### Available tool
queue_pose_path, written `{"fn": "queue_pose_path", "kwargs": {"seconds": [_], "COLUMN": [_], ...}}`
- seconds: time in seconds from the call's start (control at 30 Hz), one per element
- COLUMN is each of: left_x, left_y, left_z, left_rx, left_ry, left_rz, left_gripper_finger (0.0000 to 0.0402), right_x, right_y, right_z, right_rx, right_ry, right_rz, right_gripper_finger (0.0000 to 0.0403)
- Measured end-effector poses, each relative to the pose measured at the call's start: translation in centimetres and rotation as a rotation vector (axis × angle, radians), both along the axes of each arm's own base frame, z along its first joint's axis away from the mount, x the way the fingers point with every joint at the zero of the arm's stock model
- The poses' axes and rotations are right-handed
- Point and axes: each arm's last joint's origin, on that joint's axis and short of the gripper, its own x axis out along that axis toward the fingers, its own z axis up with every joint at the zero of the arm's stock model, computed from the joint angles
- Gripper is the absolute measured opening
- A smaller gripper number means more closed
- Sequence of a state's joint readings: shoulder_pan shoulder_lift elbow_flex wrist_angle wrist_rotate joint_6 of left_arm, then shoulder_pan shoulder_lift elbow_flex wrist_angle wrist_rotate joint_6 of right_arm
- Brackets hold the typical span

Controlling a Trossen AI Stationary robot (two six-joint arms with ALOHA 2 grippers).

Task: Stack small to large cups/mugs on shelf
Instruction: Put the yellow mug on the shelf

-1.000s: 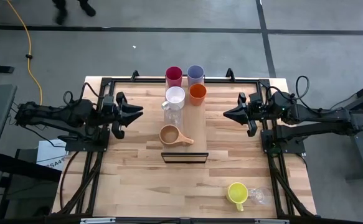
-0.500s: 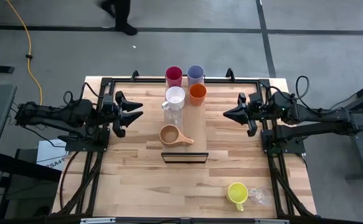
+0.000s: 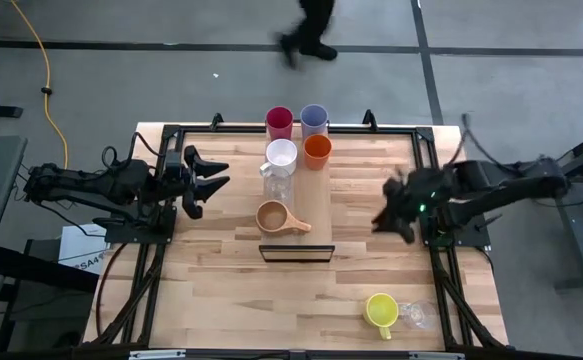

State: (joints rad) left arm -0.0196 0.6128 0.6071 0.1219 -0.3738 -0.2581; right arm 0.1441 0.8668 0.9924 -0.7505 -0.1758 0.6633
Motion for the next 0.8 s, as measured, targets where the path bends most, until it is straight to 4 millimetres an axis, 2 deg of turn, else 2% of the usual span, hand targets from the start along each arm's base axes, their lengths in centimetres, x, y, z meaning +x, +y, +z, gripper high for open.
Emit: {"fn": "queue_pose_path", "kwargs": {"seconds": [0.17, 0.4, 0.67, 0.8], "left_x": [0.0, 0.0, 0.0, 0.0], "left_y": [0.0, 0.1, 0.1, 0.1], "left_z": [0.0, 0.0, 0.0, 0.0], "left_rx": [0.018, 0.021, 0.023, 0.023], "left_ry": [0.008, 0.01, 0.011, 0.011], "left_rz": [0.016, 0.04, 0.044, 0.044], "left_gripper_finger": [0.0179, 0.0179, 0.0179, 0.0179], "right_x": [0.4, 0.7, 1.5, 2.0], "right_y": [3.9, 9.0, 12.8, 14.1], "right_z": [-2.8, -6.1, -9.9, -11.2], "right_rx": [0.054, -0.011, -0.092, -0.101], "right_ry": [0.249, 0.457, 0.634, 0.659], "right_rz": [0.114, 0.143, 0.114, 0.115], "right_gripper_finger": [0.0185, 0.0193, 0.0193, 0.0193]}}
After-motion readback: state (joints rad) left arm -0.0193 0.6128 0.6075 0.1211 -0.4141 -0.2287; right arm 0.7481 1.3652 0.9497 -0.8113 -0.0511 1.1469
